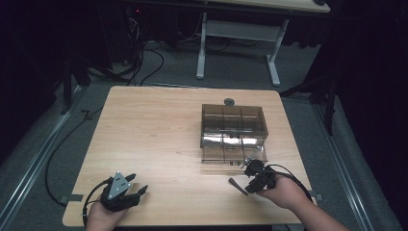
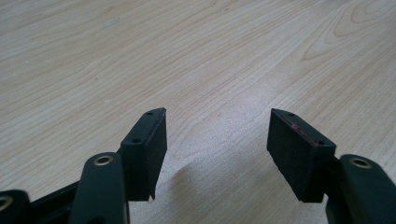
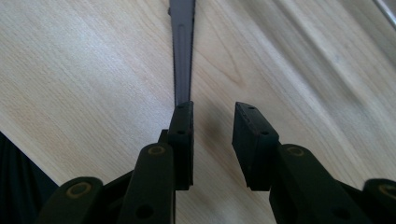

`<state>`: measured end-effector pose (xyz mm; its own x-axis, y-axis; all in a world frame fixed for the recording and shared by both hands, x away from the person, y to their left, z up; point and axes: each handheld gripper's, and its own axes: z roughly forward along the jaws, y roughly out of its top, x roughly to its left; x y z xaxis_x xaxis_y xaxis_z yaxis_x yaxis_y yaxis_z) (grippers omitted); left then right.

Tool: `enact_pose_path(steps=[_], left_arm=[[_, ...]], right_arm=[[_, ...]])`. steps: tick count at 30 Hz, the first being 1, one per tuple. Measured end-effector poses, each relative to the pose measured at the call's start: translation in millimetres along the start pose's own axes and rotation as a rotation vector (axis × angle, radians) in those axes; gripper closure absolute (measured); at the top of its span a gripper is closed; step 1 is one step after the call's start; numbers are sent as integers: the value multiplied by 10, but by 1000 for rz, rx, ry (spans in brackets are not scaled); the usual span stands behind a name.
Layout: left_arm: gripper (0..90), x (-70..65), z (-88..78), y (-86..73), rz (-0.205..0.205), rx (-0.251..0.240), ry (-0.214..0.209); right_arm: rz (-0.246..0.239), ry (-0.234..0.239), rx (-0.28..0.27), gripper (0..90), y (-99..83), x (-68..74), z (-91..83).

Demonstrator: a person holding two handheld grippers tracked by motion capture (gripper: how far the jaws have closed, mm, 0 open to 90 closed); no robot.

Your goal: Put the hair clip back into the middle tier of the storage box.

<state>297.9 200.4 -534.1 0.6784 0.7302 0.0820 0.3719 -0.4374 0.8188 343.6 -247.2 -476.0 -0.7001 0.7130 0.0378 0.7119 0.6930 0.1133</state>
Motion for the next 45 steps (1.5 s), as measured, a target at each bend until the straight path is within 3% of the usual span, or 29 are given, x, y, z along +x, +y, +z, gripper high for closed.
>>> enact_pose_path(steps=[9, 11, 12, 26, 45], left_arm=[[383, -1, 2, 0, 0, 0, -3], [383, -1, 2, 0, 1, 1, -3], [383, 0, 0, 1, 2, 3, -5], [383, 0, 2, 0, 3, 0, -7], [383, 0, 0, 2, 7, 4, -10]], right_arm=[[-43, 14, 6, 669, 129, 53, 32], [-21, 18, 8, 669, 150, 75, 34], [-43, 15, 10, 670, 176, 71, 43], [-46, 4, 20, 721, 380, 146, 120], [-43, 3, 50, 789, 420, 145, 163]])
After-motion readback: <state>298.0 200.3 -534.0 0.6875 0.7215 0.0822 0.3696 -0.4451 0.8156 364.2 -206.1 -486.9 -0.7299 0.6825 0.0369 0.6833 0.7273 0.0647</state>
